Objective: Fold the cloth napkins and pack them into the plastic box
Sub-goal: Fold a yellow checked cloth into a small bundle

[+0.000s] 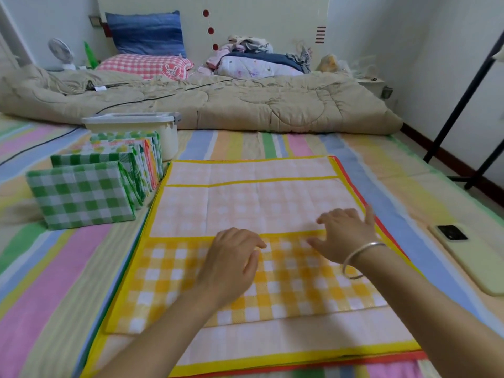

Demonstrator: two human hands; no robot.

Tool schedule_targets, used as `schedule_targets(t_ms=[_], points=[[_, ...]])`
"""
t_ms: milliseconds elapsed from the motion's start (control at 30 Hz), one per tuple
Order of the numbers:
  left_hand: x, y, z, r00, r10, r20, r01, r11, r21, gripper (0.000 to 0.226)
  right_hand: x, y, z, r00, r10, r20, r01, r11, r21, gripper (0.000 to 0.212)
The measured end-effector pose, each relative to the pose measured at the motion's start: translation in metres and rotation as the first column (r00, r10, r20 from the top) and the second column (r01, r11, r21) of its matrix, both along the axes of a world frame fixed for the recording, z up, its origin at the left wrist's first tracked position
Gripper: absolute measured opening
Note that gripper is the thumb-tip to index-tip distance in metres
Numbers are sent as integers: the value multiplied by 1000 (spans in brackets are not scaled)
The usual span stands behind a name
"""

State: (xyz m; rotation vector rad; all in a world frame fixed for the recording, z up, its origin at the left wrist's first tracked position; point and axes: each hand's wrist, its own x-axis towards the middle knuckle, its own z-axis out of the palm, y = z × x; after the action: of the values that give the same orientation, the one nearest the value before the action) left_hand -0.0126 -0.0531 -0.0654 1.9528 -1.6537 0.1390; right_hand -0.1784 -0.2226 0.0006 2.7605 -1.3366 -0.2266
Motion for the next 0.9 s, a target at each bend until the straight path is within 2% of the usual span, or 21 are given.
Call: schedule_targets(t_ms=[100, 200, 333, 633, 700, 800, 900], points=[[-1, -5, -20, 997, -66, 32, 66, 998, -23, 24, 39, -6, -2, 984, 130, 123, -134, 991, 20, 56], [0, -3, -32, 998, -70, -6, 70, 997, -25, 29, 73, -20, -9, 962, 230, 148, -236, 971, 24, 57], [-1, -5, -33, 998, -68, 14, 67, 997, 32, 40, 113, -43, -20, 942, 281, 181, -289, 957, 16, 54], [-1, -6, -39, 998, -52, 35, 52, 999, 1, 38, 174, -83, -44, 963, 270, -27, -269, 963, 24, 73], [-2, -7, -40, 998, -53, 36, 54, 998, -20, 35, 180, -85, -45, 964, 262, -41, -263, 965, -14, 72], [-2, -7, -39, 998, -49, 42, 51, 998, -47, 33, 182, -83, -45, 959, 279, -46, -283, 946, -157, 69], [-2, -8, -38, 997, -51, 53, 53, 998, -44, 33, 175, -79, -29, 942, 332, 44, -309, 913, -268, 50]])
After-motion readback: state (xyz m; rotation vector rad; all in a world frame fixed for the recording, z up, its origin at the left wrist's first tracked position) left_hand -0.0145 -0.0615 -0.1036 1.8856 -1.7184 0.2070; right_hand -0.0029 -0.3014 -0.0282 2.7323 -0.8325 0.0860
